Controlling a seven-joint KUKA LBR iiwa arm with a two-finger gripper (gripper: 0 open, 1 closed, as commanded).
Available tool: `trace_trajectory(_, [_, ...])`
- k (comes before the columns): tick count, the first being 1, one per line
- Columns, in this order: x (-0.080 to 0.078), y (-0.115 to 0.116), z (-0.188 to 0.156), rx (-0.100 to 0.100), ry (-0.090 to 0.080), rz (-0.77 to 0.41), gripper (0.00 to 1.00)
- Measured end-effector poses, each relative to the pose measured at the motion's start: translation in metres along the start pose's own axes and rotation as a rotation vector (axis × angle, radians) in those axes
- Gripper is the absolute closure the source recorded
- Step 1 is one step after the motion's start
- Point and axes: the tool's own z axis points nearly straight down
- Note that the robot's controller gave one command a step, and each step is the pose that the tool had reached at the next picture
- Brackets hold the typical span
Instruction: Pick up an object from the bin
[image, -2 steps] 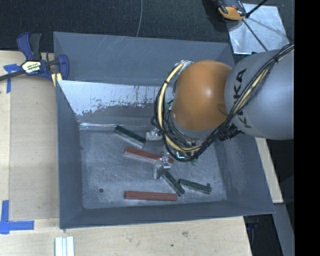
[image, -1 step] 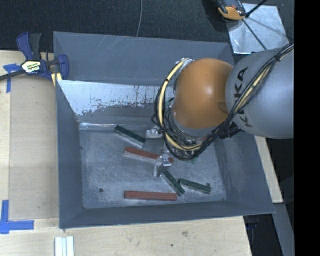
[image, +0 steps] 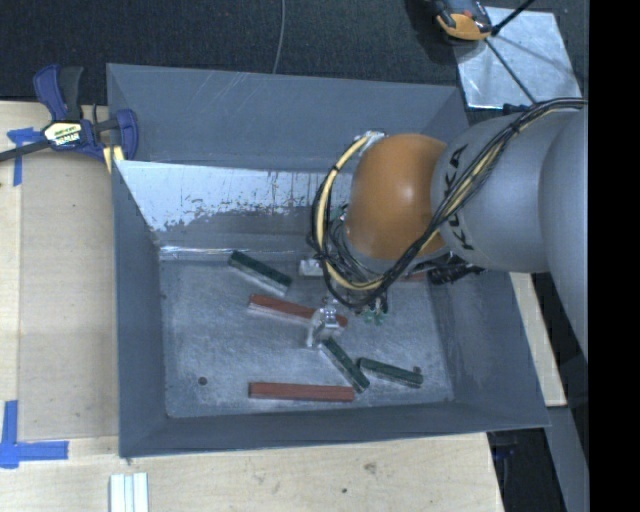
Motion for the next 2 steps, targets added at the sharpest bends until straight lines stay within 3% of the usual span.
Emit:
trace_trajectory(1, [-0.0140,-0.0042,0.0362,0.002,0.013,-0.020,0.00])
trace_trajectory(2, [-0.0211,-0.0103,0.0357,-0.004,0.007,0.105,0.00])
